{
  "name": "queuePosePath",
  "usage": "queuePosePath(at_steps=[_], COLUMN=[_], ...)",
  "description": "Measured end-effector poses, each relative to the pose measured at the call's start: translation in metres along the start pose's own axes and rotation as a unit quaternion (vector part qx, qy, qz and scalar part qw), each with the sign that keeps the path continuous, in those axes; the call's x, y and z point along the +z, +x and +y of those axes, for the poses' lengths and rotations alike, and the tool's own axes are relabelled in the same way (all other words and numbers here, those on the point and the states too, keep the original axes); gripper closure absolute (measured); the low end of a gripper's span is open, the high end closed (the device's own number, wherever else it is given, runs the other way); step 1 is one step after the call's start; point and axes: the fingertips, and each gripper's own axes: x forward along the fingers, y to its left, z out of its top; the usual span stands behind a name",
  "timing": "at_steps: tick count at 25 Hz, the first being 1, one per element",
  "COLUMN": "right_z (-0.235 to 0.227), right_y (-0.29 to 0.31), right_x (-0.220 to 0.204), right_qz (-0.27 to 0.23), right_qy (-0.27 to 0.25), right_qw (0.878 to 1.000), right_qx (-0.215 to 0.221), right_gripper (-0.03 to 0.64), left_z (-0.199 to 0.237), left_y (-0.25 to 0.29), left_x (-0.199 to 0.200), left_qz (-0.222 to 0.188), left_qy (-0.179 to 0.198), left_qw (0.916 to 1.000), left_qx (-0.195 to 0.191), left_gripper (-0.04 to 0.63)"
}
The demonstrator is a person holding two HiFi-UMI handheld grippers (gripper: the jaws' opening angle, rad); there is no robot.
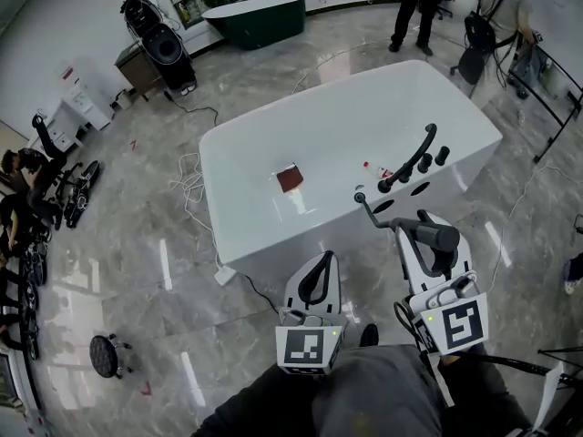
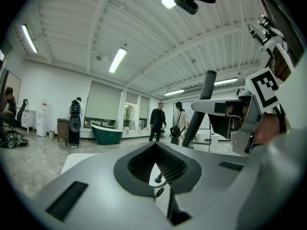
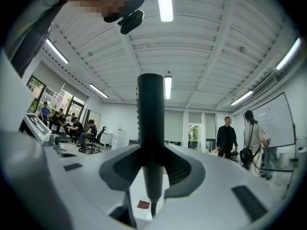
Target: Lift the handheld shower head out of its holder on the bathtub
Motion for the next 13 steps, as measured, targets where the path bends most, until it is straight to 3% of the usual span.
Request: queuePosePath(at_steps=[13], right_z=[0.0023], right_y=[0.0023], right_x=[0.0005], right_qz=[-0.002], right_qy=[0.001], right_qw=[1.000], right_qx=[0.010], right_gripper=[0.477], left_z=[0.0013], left_y=[-0.0035], left_x=[0.0013], left_qz=[-0.003], left_qy=[-0.001], left_qw=[0.9999], left_qx=[0.011], left_gripper=[0.592])
